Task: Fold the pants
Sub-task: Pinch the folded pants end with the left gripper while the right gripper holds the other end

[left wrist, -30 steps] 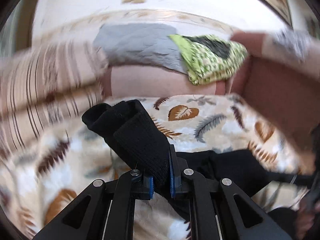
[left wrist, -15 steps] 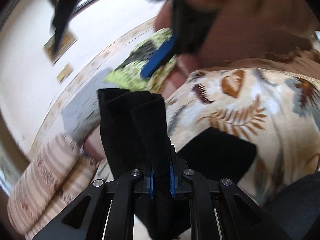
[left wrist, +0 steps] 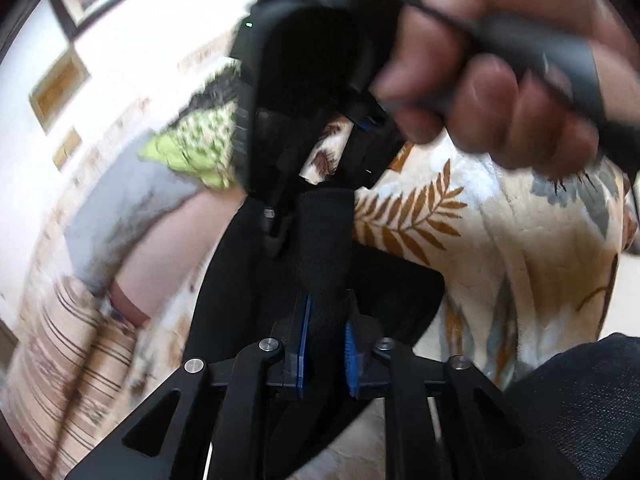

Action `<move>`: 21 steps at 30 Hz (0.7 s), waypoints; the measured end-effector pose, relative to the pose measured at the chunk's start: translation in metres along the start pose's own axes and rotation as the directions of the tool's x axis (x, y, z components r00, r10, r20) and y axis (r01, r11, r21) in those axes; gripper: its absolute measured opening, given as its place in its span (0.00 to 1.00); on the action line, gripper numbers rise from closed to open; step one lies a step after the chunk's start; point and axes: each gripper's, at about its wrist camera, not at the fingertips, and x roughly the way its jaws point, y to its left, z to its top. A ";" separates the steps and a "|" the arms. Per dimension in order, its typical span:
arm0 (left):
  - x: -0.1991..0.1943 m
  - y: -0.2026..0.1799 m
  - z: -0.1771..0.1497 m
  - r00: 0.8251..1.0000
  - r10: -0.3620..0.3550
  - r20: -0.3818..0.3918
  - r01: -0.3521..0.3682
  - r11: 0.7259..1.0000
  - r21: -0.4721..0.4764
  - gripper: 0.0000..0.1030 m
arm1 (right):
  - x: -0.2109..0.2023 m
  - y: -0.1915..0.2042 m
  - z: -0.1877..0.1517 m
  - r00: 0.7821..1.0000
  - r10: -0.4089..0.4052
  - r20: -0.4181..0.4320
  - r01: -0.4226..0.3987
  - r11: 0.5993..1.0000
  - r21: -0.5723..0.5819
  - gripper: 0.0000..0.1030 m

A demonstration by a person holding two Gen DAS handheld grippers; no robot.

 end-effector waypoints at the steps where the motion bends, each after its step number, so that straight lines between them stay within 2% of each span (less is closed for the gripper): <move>1: 0.001 0.001 0.000 1.000 -0.026 -0.018 0.026 1.000 -0.013 0.21 | 0.003 -0.007 -0.001 1.000 -0.015 -0.003 0.015 1.000 0.010 0.16; 3: -0.002 0.009 -0.002 0.991 -0.129 -0.035 0.126 0.989 -0.079 0.25 | 0.025 -0.035 0.001 1.000 -0.009 -0.029 0.011 0.997 0.072 0.20; 5: -0.014 0.025 -0.006 0.972 -0.234 0.000 0.231 0.959 -0.167 0.39 | 0.034 -0.058 -0.002 0.998 0.044 -0.038 -0.037 0.986 0.163 0.21; 7: -0.029 0.054 -0.013 0.956 -0.286 0.060 0.291 0.916 -0.275 0.48 | 0.027 -0.071 -0.008 0.994 0.112 0.001 -0.108 0.961 0.253 0.24; 8: -0.034 0.069 -0.018 0.946 -0.312 0.090 0.324 0.883 -0.341 0.52 | 0.022 -0.073 -0.010 0.994 0.108 0.011 -0.108 0.958 0.265 0.26; 9: -0.036 0.089 -0.028 0.932 -0.341 0.120 0.359 0.833 -0.420 0.53 | 0.014 -0.072 -0.012 0.997 0.077 0.023 -0.080 0.962 0.261 0.28; 10: -0.035 0.106 -0.036 0.922 -0.361 0.137 0.380 0.788 -0.485 0.53 | 0.001 -0.068 -0.014 0.999 0.002 0.041 -0.012 0.969 0.245 0.31; 11: -0.028 0.128 -0.049 0.914 -0.377 0.150 0.393 0.726 -0.564 0.52 | 0.001 -0.068 -0.014 0.999 0.002 0.041 -0.012 0.969 0.245 0.42; 12: -0.021 0.144 -0.057 0.906 -0.391 0.161 0.400 0.666 -0.630 0.52 | -0.012 -0.061 -0.016 0.993 -0.095 0.065 0.078 0.971 0.224 0.43; 13: -0.009 0.165 -0.069 0.898 -0.406 0.170 0.398 0.582 -0.709 0.50 | -0.023 -0.050 -0.018 0.983 -0.162 0.090 0.143 0.972 0.189 0.43; 14: 0.004 0.181 -0.078 0.892 -0.414 0.180 0.393 0.518 -0.760 0.44 | -0.038 -0.017 -0.023 0.970 -0.198 0.144 0.195 0.980 0.032 0.43; 15: 0.023 0.203 -0.092 0.882 -0.423 0.208 0.388 0.400 -0.830 0.39 | -0.040 0.005 -0.029 0.975 -0.159 0.153 0.171 0.983 -0.068 0.43; 16: 0.040 0.217 -0.099 0.871 -0.434 0.231 0.387 0.316 -0.867 0.32 | -0.038 0.025 -0.035 0.984 -0.111 0.142 0.133 0.979 -0.156 0.43; 17: 0.059 0.230 -0.111 0.847 -0.454 0.276 0.392 0.185 -0.901 0.32 | -0.029 0.045 -0.043 0.990 -0.085 0.112 0.111 0.963 -0.248 0.43; 18: 0.078 0.238 -0.122 0.814 -0.478 0.331 0.403 0.055 -0.914 0.32 | -0.017 0.056 -0.051 0.991 -0.101 0.084 0.123 0.940 -0.318 0.42; 19: 0.096 0.242 -0.129 0.792 -0.491 0.361 0.406 -0.017 -0.914 0.31 | -0.004 0.062 -0.057 0.988 -0.139 0.062 0.152 0.919 -0.365 0.40; 20: 0.116 0.243 -0.135 0.777 -0.514 0.364 0.389 -0.063 -0.919 0.31 | 0.009 0.061 -0.061 0.981 -0.191 0.039 0.191 0.903 -0.386 0.38; 21: 0.132 0.243 -0.141 0.767 -0.540 0.347 0.366 -0.077 -0.927 0.29 | 0.026 0.053 -0.065 0.964 -0.266 0.012 0.250 0.888 -0.386 0.38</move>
